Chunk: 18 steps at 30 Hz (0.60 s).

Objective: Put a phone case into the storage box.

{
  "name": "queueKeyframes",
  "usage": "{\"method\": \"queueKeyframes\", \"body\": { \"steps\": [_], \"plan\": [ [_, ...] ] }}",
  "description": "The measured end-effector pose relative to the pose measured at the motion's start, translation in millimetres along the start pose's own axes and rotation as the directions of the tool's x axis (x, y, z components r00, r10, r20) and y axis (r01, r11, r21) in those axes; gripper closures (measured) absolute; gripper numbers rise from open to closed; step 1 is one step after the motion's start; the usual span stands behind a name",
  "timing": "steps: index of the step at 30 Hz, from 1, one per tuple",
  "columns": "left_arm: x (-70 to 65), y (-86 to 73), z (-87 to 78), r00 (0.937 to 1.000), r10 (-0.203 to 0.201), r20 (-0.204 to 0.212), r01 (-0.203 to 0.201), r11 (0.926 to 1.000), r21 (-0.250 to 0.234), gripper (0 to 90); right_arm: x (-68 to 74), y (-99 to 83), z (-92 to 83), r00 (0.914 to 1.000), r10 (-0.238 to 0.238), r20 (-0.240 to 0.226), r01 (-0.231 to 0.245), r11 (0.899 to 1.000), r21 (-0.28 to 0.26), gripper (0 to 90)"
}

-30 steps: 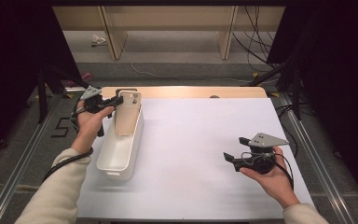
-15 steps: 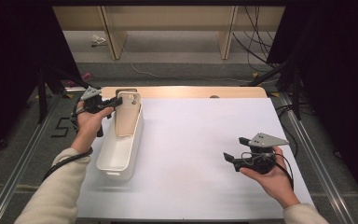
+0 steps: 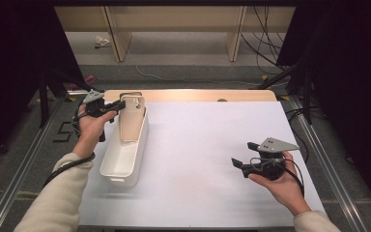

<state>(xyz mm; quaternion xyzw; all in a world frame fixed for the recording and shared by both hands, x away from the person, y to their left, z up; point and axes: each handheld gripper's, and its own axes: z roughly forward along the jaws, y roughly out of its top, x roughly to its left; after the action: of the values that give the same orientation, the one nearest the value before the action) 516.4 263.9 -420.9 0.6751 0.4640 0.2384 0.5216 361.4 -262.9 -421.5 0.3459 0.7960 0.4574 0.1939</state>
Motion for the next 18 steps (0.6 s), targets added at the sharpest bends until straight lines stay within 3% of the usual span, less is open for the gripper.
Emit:
{"method": "queueKeyframes", "body": {
  "steps": [18],
  "plan": [
    [0.1, 0.9, 2.0, 0.9983, 0.031, -0.050, -0.030, 0.9992, 0.025, 77.3, -0.1, -0.1, 0.0, 1.0000, 0.000, -0.001, 0.000, 1.000, 0.000, 16.2]
  ]
}}
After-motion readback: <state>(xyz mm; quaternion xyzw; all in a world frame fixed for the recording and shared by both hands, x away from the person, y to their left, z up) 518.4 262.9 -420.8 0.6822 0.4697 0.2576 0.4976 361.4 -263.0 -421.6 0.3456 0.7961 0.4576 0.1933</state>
